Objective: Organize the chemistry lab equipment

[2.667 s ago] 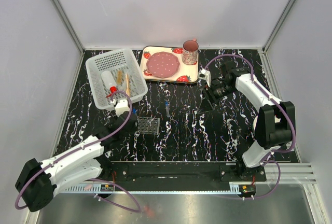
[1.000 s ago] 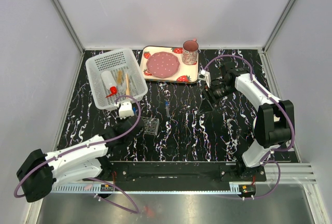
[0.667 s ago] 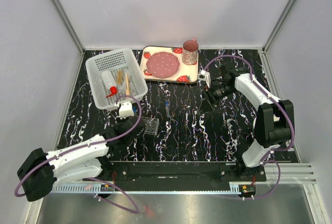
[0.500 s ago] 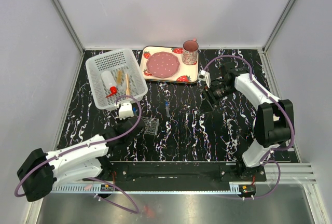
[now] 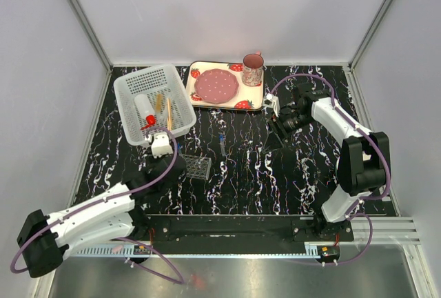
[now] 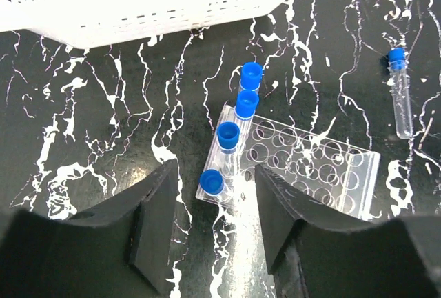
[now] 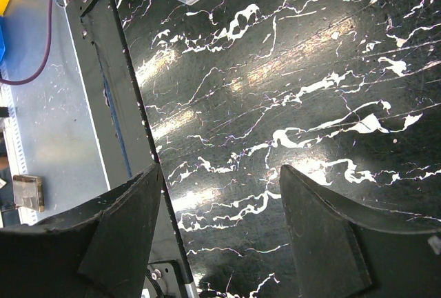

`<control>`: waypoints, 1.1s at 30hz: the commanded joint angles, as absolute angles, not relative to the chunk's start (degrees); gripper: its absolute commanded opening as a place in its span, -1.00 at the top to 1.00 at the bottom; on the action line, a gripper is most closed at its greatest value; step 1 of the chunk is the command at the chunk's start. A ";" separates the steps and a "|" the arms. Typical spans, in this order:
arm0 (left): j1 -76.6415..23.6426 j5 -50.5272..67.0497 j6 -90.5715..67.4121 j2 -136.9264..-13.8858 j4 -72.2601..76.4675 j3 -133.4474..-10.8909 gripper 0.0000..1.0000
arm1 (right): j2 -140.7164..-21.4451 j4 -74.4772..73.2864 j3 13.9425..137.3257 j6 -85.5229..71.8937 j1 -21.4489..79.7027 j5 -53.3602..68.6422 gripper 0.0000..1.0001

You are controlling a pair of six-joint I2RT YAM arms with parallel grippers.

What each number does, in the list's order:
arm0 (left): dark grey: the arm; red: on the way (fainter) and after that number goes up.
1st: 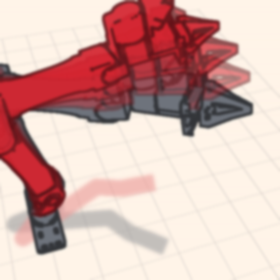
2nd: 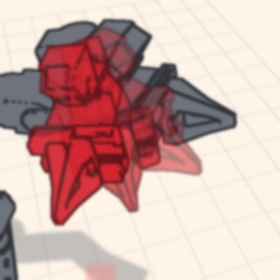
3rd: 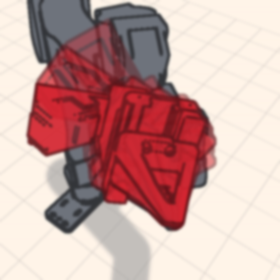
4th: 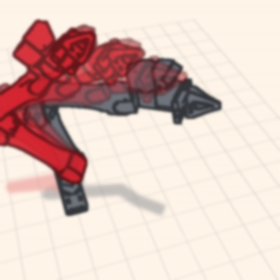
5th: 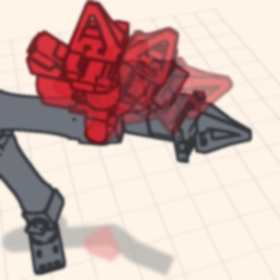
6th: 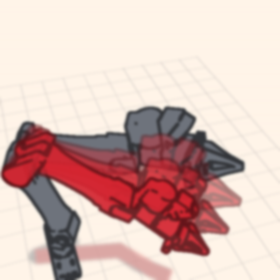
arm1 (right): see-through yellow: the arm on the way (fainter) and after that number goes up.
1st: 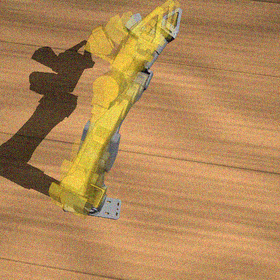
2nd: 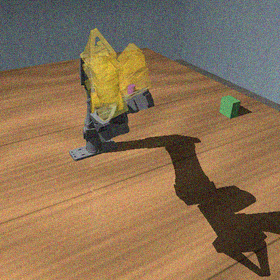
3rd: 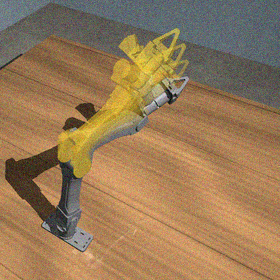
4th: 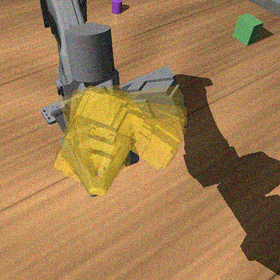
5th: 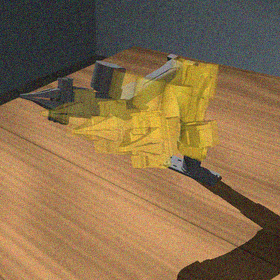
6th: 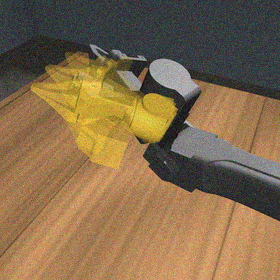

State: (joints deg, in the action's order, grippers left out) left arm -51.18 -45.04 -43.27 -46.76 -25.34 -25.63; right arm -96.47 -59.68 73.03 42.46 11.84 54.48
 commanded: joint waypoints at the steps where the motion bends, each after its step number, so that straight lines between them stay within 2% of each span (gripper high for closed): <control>1: -51.33 -44.39 -43.59 -43.78 -26.89 -29.00 -0.09 | -96.50 -59.94 73.92 43.59 11.78 54.67 -0.50; 2: -51.24 -43.86 -43.77 -43.25 -27.33 -29.09 -0.19 | -96.42 -59.94 74.00 43.51 11.69 54.75 -0.49; 6: -49.40 -39.05 -44.65 -40.79 -31.01 -31.11 -0.37 | -96.50 -59.94 74.00 43.59 11.78 54.76 -0.50; 11: -40.02 -26.65 -41.14 -39.20 -32.08 -33.04 -0.39 | -96.50 -59.94 73.92 43.68 11.69 54.76 -0.50; 15: -33.15 -14.97 -38.15 -41.39 -33.48 -35.32 -0.28 | -96.50 -59.94 73.92 43.68 11.69 54.76 -0.50; 18: -30.85 -11.79 -36.22 -43.93 -34.36 -36.82 -0.15 | -96.59 -60.03 73.92 43.68 11.69 54.58 -0.50; 33: -30.50 -11.60 -31.64 -52.91 -37.44 -39.64 0.08 | -97.38 -60.21 74.09 43.86 11.69 54.49 -0.49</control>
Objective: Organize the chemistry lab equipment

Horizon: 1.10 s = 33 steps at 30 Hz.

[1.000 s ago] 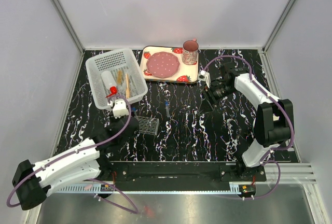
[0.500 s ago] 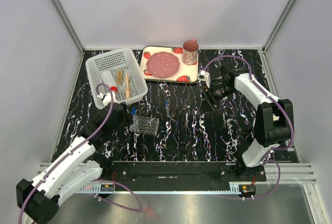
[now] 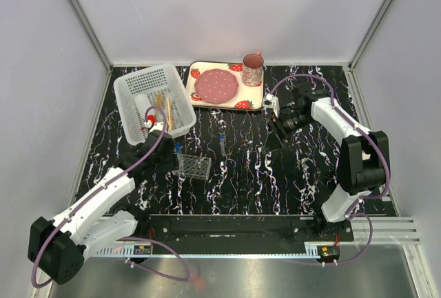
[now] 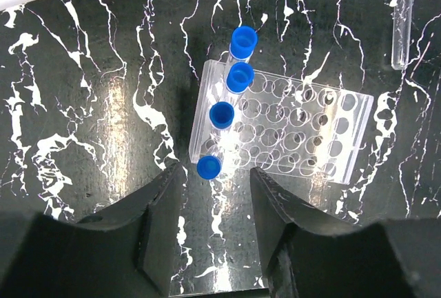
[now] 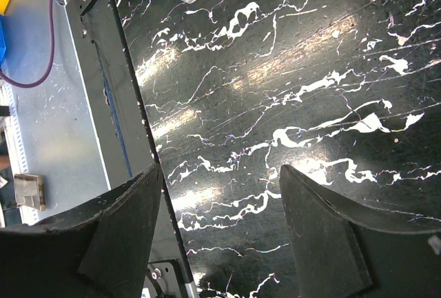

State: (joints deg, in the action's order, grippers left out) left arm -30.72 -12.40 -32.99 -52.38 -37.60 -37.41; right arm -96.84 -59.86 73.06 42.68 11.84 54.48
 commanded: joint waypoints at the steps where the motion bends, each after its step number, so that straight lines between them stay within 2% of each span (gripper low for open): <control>1: -30.50 -11.43 -31.47 -53.08 -37.53 -39.64 0.09 | -97.47 -60.21 74.18 43.77 11.69 54.58 -0.49; 18: -30.41 -7.91 -31.38 -54.23 -36.30 -40.78 0.34 | -97.21 -60.29 74.09 43.95 11.78 54.40 -0.50; 33: -30.50 -6.68 -31.55 -53.79 -35.95 -40.96 0.36 | -97.21 -60.47 74.09 43.95 11.69 54.40 -0.49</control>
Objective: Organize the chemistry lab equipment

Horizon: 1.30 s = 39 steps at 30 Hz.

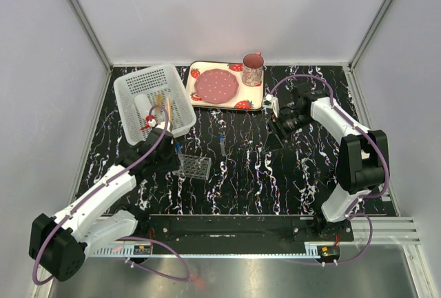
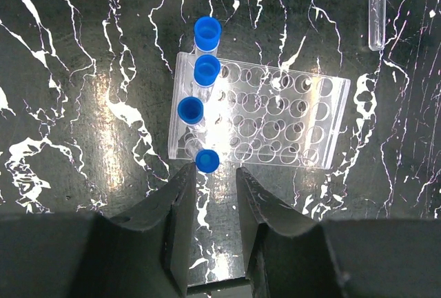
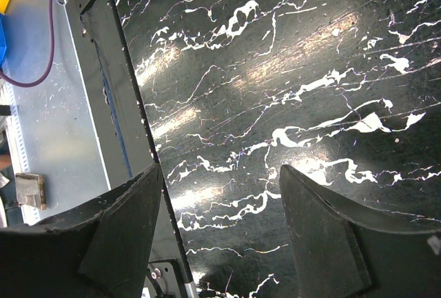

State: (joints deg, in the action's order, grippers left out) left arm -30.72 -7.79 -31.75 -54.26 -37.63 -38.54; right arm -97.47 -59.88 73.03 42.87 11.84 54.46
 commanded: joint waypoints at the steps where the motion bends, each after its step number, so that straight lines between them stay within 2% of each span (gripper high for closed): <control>1: -30.41 -6.59 -31.55 -53.79 -36.03 -41.04 0.36 | -97.21 -60.38 74.09 43.86 11.69 54.32 -0.49; 16: -30.50 -9.49 -31.38 -50.45 -37.44 -43.77 0.30 | -95.28 -59.68 73.65 44.03 11.60 54.58 -0.49; 20: -30.50 -10.98 -31.55 -46.86 -37.53 -44.30 0.20 | -94.22 -58.62 73.39 43.07 11.69 54.49 -0.49; 24: -30.50 -12.56 -31.99 -43.26 -37.62 -44.47 -0.03 | -92.91 -56.43 73.65 40.87 12.56 53.44 -0.48; 27: -30.50 -13.97 -32.08 -39.13 -37.97 -44.56 -0.18 | -91.94 -56.43 74.79 40.26 15.90 47.57 -0.49; 30: -30.50 -15.29 -32.95 -34.48 -37.88 -43.69 -0.56 | -90.53 -55.55 76.28 39.03 19.94 40.36 -0.54; 31: -30.41 -15.73 -33.48 -33.24 -37.97 -42.90 -0.78 | -90.01 -55.02 76.64 38.41 20.82 37.12 -0.60; 33: -30.50 -16.70 -34.80 -29.21 -37.71 -42.02 -0.93 | -88.78 -51.97 77.25 36.04 23.28 34.99 -0.99; 37: -30.50 -17.31 -35.59 -23.48 -37.70 -40.35 -0.98 | -89.55 -45.71 77.61 30.60 23.82 41.63 -1.00; 39: -30.50 -17.40 -35.60 -21.28 -38.14 -40.08 -0.98 | -93.84 -46.05 80.76 27.88 24.60 45.08 -1.00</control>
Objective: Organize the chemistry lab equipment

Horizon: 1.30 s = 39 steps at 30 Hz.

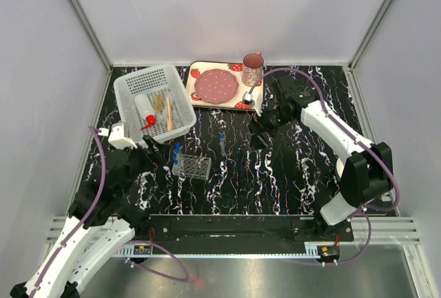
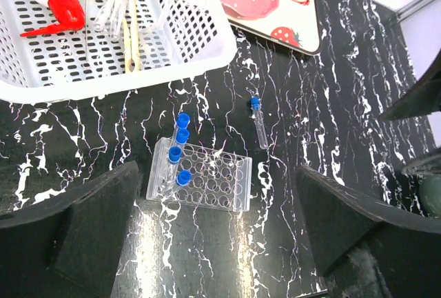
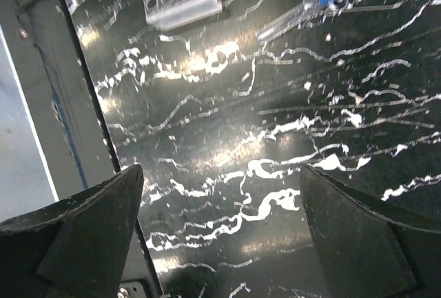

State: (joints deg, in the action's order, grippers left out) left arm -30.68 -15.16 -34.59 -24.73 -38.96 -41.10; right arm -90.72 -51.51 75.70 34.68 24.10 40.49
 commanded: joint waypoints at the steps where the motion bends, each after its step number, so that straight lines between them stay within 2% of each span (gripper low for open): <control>1: -30.50 -17.58 -35.60 -20.75 -38.84 -40.08 -0.98 | -95.61 -46.66 82.25 26.12 25.31 44.74 -0.99; 3: -30.50 -17.75 -36.38 -19.69 -39.98 -39.64 -0.98 | -99.83 -47.81 86.04 23.12 28.81 41.68 -0.98; 8: -30.50 -16.96 -37.44 -17.85 -40.61 -38.15 -0.98 | -105.54 -42.81 87.88 12.23 34.27 32.09 -0.72; 16: -30.50 -17.58 -37.79 -14.41 -40.61 -36.47 -0.98 | -112.49 -37.62 90.26 0.36 42.44 9.86 -0.68; 18: -30.50 -17.58 -37.79 -14.24 -40.61 -36.39 -0.98 | -114.95 -37.53 91.14 0.35 43.33 6.52 -0.52; 20: -30.41 -17.49 -37.79 -14.06 -40.61 -36.30 -0.98 | -116.80 -37.62 91.84 0.35 43.77 5.80 -0.35; 25: -30.50 -17.23 -37.62 -13.45 -40.34 -36.04 -0.98 | -119.70 -37.70 93.69 -1.49 44.12 4.66 -0.13; 33: -30.50 -16.61 -37.35 -13.53 -39.73 -35.68 -0.98 | -122.96 -38.94 95.72 -1.32 44.38 3.08 -0.01; 39: -30.50 -15.56 -37.18 -13.89 -39.29 -35.51 -0.98 | -123.57 -39.02 93.26 -0.79 44.38 0.70 0.27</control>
State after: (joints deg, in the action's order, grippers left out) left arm -30.68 -16.32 -37.54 -13.82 -41.93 -35.94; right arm -123.09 -39.27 93.43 -0.73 43.86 3.53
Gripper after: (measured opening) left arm 0.983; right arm 0.390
